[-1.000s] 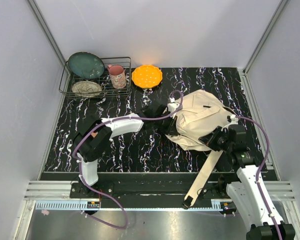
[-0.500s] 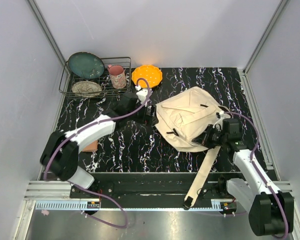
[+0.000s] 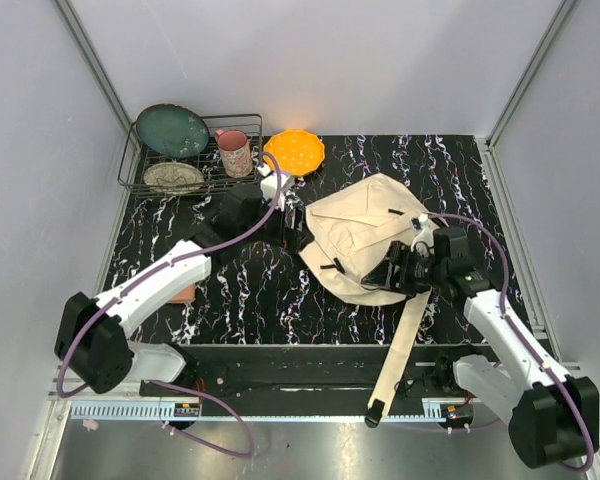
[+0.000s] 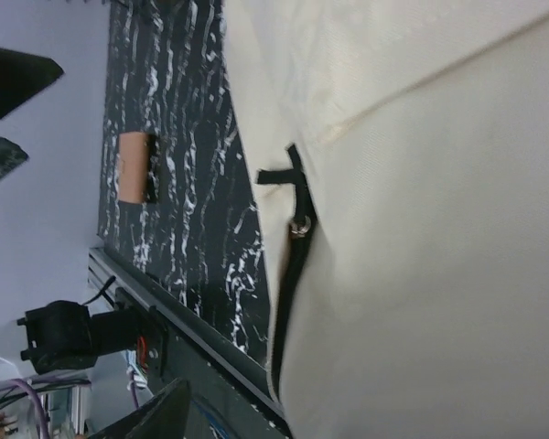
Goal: Pack the student bag
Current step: Zip the student bag at the center of the board, then unzip the student bag at the center of the board.
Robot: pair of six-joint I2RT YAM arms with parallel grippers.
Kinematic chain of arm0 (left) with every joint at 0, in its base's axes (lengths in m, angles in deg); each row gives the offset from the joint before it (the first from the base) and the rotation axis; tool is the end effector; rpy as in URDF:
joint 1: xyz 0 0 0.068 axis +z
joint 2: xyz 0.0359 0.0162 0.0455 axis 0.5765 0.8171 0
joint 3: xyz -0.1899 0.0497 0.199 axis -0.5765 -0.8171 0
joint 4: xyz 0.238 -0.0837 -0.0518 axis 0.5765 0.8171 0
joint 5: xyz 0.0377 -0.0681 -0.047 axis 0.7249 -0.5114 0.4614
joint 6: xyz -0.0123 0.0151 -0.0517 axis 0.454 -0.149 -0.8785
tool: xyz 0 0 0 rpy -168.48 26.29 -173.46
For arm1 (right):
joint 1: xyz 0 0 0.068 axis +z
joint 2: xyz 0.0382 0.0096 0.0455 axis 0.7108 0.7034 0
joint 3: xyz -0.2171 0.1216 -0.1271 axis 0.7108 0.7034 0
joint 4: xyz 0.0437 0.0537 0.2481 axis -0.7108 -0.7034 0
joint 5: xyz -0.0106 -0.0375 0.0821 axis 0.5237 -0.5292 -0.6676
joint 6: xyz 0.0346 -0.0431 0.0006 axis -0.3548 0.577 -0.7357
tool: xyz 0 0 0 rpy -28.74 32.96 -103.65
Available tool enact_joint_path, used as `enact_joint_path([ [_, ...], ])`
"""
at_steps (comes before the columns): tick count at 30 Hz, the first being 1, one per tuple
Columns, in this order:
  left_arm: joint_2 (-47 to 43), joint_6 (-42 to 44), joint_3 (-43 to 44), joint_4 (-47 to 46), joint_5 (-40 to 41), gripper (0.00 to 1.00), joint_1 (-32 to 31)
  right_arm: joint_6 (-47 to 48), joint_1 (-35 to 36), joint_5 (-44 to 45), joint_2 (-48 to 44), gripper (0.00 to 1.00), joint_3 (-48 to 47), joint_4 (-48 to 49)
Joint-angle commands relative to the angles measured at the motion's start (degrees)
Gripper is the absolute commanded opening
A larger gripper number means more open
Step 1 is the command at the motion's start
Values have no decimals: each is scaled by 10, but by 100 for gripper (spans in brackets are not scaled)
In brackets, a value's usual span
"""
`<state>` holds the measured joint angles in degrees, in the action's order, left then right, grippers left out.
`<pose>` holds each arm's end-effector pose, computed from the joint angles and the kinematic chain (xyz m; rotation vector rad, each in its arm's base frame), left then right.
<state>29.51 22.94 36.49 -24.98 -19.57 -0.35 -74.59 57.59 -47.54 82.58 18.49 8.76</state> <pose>0.2402 -0.1810 0.2989 0.5273 2.1138 -0.7207 0.1729 0.0618 0.2219 -0.0183 2.4066 1.1328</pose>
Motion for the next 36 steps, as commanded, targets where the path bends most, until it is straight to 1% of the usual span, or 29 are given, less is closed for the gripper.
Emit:
enact_joint_path([
  [1,-56,-24,11,6,8,99,1,6,4,24,-59,81,-83,-82],
  [4,-66,-27,28,29,15,99,2,3,4,73,-94,84,-125,-159],
  [7,-65,-17,64,63,28,99,1,-11,4,148,-117,85,-161,-202],
  [8,-64,-11,80,68,30,99,1,-19,4,215,-120,86,-171,-212],
  [10,-58,-5,96,79,32,99,2,-44,4,287,-121,89,-193,-231],
  [11,-56,-1,112,82,34,99,1,-48,4,359,-117,90,-201,-233],
  [12,-49,1,120,83,34,99,2,-63,4,401,-109,94,-219,-235],
  [14,-39,6,145,82,34,99,2,-62,2,481,-65,97,-240,-232],
  [15,-31,8,155,81,26,99,2,-51,-4,498,-42,98,-273,-233],
  [16,-14,10,165,80,20,99,2,-47,-10,511,11,98,-289,-233],
  [17,-2,11,186,80,12,99,2,-41,-22,509,37,98,-304,-229],
  [18,22,11,197,80,-3,99,3,-21,-36,493,61,98,-322,-206],
  [19,35,10,208,78,-13,99,3,-18,-82,471,108,99,-330,-196],
  [20,49,9,230,78,-22,99,3,-19,-110,421,132,98,-337,-188],
  [21,75,9,243,79,-41,99,2,-21,-140,395,153,98,-343,-164],
  [22,89,7,254,79,-49,99,3,-22,-186,371,189,98,-346,-156],
  [23,101,4,278,79,-56,99,3,-24,-198,355,204,98,-347,-146],
  [24,129,4,290,78,-79,99,2,-24,-205,361,215,98,-338,-111],
  [25,144,4,303,82,-92,99,3,-23,-210,362,244,99,-334,-98],
  [26,159,2,331,88,-103,99,2,-18,-223,329,263,99,-335,-87],
  [27,188,2,345,94,-124,99,2,-9,-228,317,285,99,-347,-80],
  [28,202,2,359,106,-136,99,2,-7,-230,311,327,100,-355,-77],
  [29,215,2,383,113,-144,99,2,-4,-234,286,351,99,-361,-74],
  [31,243,2,400,127,-161,99,3,10,-238,247,407,98,-384,-78],
  [34,265,2,412,123,-170,99,2,8,-238,191,449,90,-375,-53],
  [35,271,5,419,124,-173,99,3,5,-238,162,453,80,-371,-48],
  [36,283,7,423,123,-175,99,2,-5,-237,148,453,57,-348,-25],
])
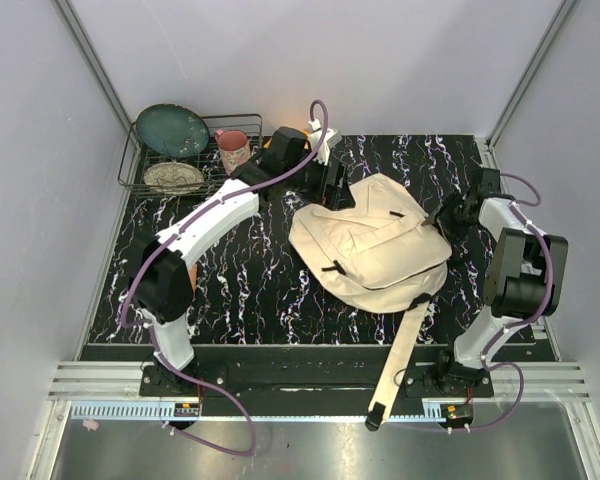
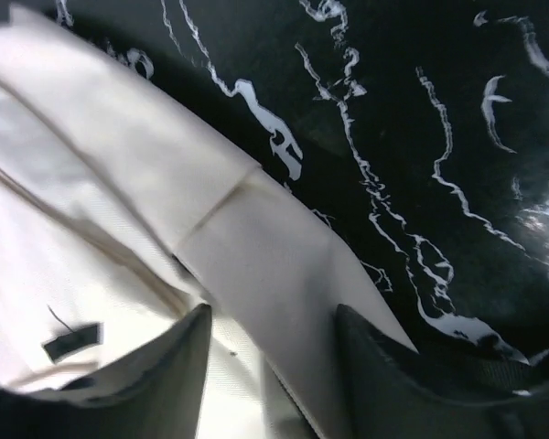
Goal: Pack the student bag
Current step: Unzip the student bag at the center of the board.
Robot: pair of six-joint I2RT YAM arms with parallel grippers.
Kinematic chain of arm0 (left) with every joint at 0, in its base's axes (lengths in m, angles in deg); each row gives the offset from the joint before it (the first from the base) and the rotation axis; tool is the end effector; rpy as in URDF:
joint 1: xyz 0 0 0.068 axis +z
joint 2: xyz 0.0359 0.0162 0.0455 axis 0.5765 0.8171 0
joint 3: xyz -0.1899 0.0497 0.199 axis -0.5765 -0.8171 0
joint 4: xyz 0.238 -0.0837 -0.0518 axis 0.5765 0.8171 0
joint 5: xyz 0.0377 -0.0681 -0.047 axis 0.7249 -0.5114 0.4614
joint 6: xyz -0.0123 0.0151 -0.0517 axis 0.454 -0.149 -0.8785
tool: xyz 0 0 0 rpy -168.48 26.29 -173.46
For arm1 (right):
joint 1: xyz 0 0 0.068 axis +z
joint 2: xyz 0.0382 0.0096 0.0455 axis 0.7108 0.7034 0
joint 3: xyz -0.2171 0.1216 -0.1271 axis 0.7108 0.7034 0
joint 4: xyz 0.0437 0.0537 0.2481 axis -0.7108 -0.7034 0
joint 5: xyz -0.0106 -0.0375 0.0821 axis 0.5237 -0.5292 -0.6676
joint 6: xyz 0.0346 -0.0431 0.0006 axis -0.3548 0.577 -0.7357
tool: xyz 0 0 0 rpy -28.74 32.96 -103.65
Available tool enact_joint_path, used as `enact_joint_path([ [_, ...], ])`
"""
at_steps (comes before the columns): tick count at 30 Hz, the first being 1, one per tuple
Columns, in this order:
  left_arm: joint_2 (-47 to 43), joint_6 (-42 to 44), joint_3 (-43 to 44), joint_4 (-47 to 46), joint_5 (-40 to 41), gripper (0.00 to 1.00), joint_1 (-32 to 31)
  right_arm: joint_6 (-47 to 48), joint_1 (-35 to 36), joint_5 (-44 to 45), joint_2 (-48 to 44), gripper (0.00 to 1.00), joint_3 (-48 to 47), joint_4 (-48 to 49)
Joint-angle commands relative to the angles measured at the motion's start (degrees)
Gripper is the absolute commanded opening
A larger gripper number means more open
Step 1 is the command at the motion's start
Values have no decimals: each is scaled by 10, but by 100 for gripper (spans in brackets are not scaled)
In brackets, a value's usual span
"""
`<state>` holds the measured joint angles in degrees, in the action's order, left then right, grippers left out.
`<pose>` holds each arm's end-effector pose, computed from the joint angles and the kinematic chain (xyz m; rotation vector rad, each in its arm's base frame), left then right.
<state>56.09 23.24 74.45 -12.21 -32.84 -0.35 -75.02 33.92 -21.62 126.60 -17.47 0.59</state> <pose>0.3333 -0.2577 0.3471 0.6811 2.1197 -0.9536 0.3467 -0.0612 0.2108 0.8311 2.5042 0.3969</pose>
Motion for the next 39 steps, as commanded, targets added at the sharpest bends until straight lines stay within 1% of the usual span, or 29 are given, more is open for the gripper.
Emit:
enact_joint_path([
  [1,25,6,49,-5,-42,99,3,-6,0,-131,-6,52,35,83],
  [2,32,10,61,-6,-42,99,2,-15,0,-164,-21,47,63,112],
  [3,49,12,67,-6,-42,99,3,-28,1,-178,-36,42,113,164],
  [4,60,13,76,-5,-41,99,2,-31,8,-191,-61,32,134,182],
  [5,70,13,100,-3,-44,99,4,-31,14,-214,-74,25,151,197],
  [6,93,12,113,0,-52,99,4,-26,23,-214,-82,20,177,208],
  [7,104,8,124,2,-51,99,4,-21,44,-208,-101,12,188,211],
  [8,115,-2,143,-2,-52,99,4,-19,52,-199,-111,7,200,216],
  [9,140,-8,151,-5,-56,99,3,-26,59,-190,-121,5,227,234],
  [11,166,-29,185,-9,-73,98,4,-40,66,-181,-151,4,259,268],
  [12,191,-36,194,-10,-99,96,3,-48,66,-176,-160,4,282,285],
  [14,216,-49,223,-10,-130,95,3,-47,67,-168,-184,4,297,317],
  [15,240,-53,231,-9,-152,95,2,-41,68,-165,-188,4,301,323],
  [18,273,-54,258,-5,-187,93,0,-31,68,-166,-199,4,297,329],
  [21,302,-51,279,-3,-215,93,-2,-27,75,-183,-202,1,296,337],
  [23,314,-62,289,-5,-229,91,-7,-23,80,-180,-206,1,294,332],
  [26,328,-74,291,-10,-232,90,-19,-19,89,-176,-211,0,297,327],
  [28,331,-92,277,-36,-222,89,-22,-19,94,-177,-218,0,300,326],
  [29,332,-116,271,-52,-221,87,-23,-18,97,-176,-221,0,301,326],
  [31,338,-133,269,-76,-227,84,-23,-20,101,-175,-230,0,304,324],
  [35,345,-147,268,-75,-213,81,-22,-23,109,-171,-243,1,305,321],
  [36,347,-149,268,-75,-212,77,-23,-21,110,-171,-246,1,305,320],
  [39,353,-156,268,-75,-217,73,-22,-21,110,-167,-252,0,305,316],
])
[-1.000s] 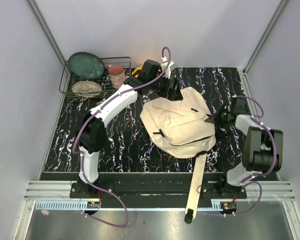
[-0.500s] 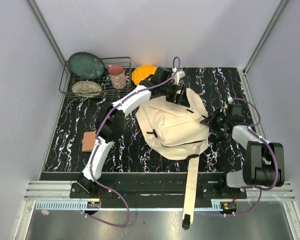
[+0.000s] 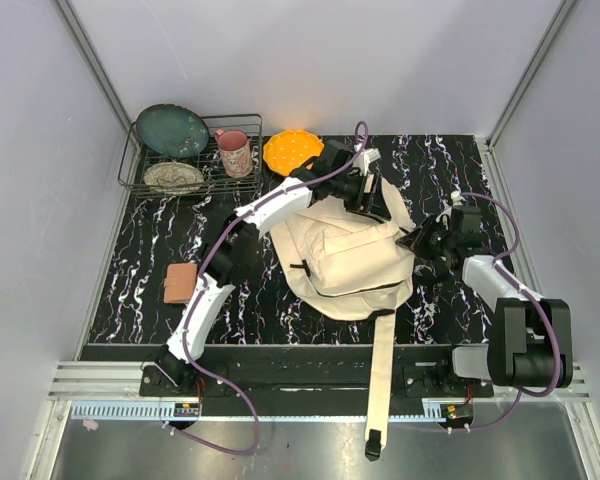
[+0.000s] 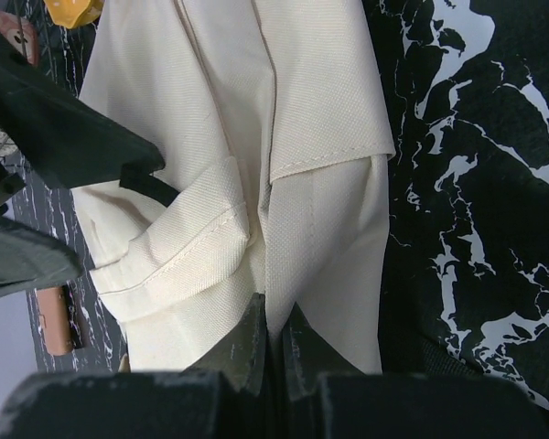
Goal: Pack the student bag
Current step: Unzip the student bag at the center of the board.
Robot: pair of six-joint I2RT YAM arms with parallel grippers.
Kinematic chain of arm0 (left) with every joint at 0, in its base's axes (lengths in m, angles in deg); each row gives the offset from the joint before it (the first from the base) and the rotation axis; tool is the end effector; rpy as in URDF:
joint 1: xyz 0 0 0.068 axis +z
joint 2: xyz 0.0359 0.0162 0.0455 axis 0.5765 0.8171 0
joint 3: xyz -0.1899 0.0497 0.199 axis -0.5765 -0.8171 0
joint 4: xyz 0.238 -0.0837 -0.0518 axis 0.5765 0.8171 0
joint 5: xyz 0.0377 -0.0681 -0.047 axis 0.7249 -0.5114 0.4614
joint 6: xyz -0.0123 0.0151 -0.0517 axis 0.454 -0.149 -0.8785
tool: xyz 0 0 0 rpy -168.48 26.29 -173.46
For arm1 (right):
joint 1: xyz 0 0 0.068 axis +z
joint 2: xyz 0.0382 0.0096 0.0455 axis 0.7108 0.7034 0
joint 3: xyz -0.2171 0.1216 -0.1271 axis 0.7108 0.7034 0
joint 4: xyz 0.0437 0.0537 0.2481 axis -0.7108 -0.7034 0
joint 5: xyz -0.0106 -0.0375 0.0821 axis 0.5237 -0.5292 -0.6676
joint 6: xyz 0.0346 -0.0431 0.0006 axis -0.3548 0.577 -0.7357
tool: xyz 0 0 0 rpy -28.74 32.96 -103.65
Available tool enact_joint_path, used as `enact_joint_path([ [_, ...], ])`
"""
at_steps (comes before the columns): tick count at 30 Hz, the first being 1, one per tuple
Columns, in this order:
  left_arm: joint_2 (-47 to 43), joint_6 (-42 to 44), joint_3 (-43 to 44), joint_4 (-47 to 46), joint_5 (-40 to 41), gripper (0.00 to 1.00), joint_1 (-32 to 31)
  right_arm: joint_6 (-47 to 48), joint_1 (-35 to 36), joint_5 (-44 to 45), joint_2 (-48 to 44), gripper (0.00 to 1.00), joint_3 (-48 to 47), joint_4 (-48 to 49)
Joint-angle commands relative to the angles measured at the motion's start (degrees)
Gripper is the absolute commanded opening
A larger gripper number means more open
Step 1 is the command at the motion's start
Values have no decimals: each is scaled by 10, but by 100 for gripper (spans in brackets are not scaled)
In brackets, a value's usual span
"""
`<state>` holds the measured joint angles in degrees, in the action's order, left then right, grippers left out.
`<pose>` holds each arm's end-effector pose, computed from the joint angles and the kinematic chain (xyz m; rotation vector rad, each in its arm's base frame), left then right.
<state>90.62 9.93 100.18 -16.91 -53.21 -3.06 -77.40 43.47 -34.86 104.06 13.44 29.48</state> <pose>0.4155 -0.3617 0.2252 0.7202 2.2823 -1.4631 0.2614 0.0082 0.1993 0.4120 2.2653 0.7820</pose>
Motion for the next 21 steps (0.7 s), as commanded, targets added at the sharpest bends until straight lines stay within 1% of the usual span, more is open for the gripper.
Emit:
enact_joint_path([
  [1,6,-22,6,-27,-13,72,5,4,15,-33,-29,0,-4,25],
  [6,-1,-13,-11,-14,0,68,5,5,16,-29,-39,0,-4,19],
  [7,-1,-13,-13,-15,0,61,4,6,15,-27,-40,0,-4,18],
  [9,0,-13,-13,-15,-5,52,4,6,15,-26,-44,0,-4,17],
  [11,-1,-14,-14,-15,-8,48,5,6,16,-26,-45,0,-4,16],
  [13,-1,-13,-14,-15,-15,47,5,7,16,-25,-47,0,-4,15],
  [14,-1,-13,-13,-15,-18,44,4,5,15,-25,-48,1,-4,15],
  [16,-2,-13,-15,-16,-17,37,4,6,16,-26,-49,0,-4,15],
  [17,-1,-13,-15,-15,-17,32,4,5,16,-26,-49,1,-4,14],
  [18,-1,-13,-15,-17,-18,24,5,5,15,-26,-51,1,-4,14],
  [20,0,-16,-14,-18,-20,14,4,5,15,-26,-52,1,-4,14],
  [21,0,-17,-14,-19,-20,12,4,7,15,-26,-52,1,-4,14],
])
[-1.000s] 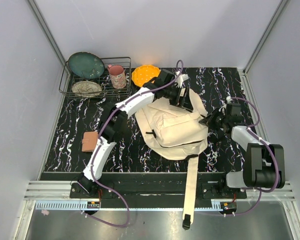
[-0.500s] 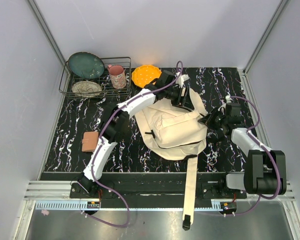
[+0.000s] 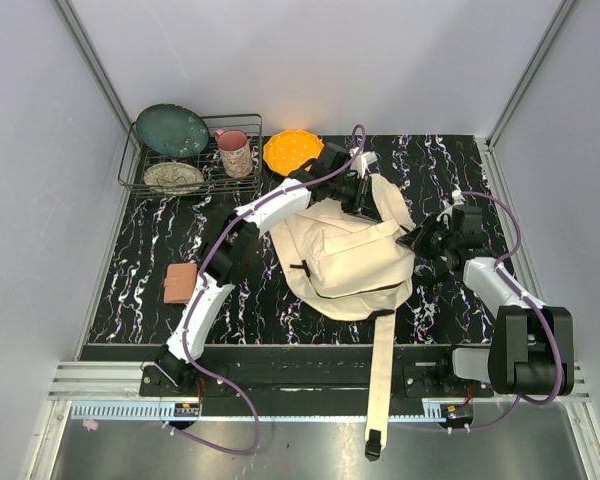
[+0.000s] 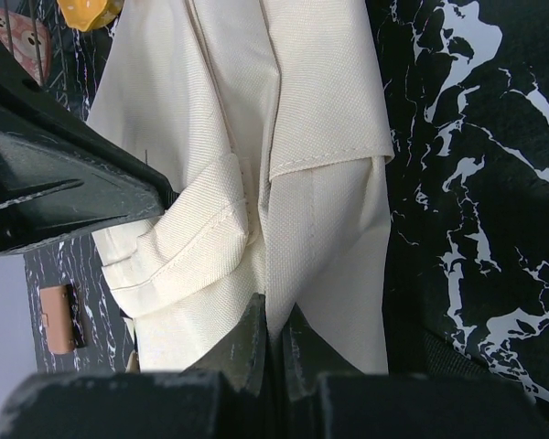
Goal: Pack the student bag
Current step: Unzip the student bag at the center of the board.
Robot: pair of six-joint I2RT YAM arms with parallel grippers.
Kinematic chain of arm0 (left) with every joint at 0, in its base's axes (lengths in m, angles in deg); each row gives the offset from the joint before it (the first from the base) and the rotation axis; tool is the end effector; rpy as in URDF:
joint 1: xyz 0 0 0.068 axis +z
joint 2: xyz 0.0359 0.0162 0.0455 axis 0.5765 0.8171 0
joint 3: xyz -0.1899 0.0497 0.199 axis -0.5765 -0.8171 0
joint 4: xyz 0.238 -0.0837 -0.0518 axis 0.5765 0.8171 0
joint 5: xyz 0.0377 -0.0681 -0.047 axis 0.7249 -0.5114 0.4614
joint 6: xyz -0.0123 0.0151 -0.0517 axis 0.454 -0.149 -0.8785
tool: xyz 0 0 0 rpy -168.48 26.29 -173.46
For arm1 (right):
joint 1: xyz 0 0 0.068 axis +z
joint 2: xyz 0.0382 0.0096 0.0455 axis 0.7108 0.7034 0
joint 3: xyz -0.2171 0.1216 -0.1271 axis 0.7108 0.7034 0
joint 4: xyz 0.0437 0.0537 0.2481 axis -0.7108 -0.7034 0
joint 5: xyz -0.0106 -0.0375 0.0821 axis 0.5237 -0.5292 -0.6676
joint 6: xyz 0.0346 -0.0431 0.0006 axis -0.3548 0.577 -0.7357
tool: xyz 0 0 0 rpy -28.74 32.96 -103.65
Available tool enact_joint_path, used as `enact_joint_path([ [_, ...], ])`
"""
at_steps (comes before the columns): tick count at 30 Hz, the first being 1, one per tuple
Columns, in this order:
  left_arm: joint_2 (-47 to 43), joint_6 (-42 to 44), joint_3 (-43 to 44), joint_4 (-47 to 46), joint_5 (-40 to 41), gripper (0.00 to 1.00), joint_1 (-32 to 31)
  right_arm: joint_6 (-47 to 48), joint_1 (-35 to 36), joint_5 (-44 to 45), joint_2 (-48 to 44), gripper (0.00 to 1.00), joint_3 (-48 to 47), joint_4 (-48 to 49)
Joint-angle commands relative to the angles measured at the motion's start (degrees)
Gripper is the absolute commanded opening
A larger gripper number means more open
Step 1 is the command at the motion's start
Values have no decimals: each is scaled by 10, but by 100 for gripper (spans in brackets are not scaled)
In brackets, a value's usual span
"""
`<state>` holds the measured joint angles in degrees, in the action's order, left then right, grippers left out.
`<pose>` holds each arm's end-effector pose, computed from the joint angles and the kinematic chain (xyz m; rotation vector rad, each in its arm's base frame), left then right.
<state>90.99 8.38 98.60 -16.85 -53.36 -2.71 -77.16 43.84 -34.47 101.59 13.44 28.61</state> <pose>0.4164 -0.3583 0.2127 0.6756 2.3401 -1.4710 0.2565 0.0098 0.2082 0.3903 2.2417 0.7756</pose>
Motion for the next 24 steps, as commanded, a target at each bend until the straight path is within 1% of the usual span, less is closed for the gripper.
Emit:
enact_joint_path([
  [1,-4,-1,1,-21,-20,11,1,5,12,-30,-27,1,-4,22],
  [2,-4,-1,1,-20,-20,10,0,4,11,-30,-28,1,-5,21],
  [3,-4,-1,1,-21,-21,3,0,5,12,-29,-29,1,-5,21],
  [4,-4,-1,1,-21,-21,0,0,5,12,-29,-28,1,-4,21],
  [8,-11,6,-8,-14,-19,0,0,0,12,6,-35,0,-4,13],
  [10,-19,29,-26,12,-11,0,1,-2,12,39,-39,0,-4,13],
  [11,-33,42,-36,24,1,0,0,-8,11,50,-39,0,-5,-7],
  [12,-43,51,-68,38,9,0,1,-8,12,54,-37,4,-7,-8],
  [13,-53,62,-85,37,17,0,0,-8,12,52,-36,31,-9,-9],
  [14,-70,65,-102,36,25,0,1,-8,12,51,-34,40,-17,-17],
  [16,-81,64,-132,21,23,0,1,-9,11,58,-35,69,-28,-30],
  [18,-87,59,-139,8,20,0,1,-14,12,55,-41,69,-50,-44],
  [20,-91,56,-139,2,18,0,0,-20,12,79,-44,69,-79,-76],
  [22,-94,56,-140,0,17,0,0,-16,12,81,-52,69,-91,-72],
  [24,-97,56,-143,-3,15,0,0,-9,12,75,-37,66,-106,-59],
])
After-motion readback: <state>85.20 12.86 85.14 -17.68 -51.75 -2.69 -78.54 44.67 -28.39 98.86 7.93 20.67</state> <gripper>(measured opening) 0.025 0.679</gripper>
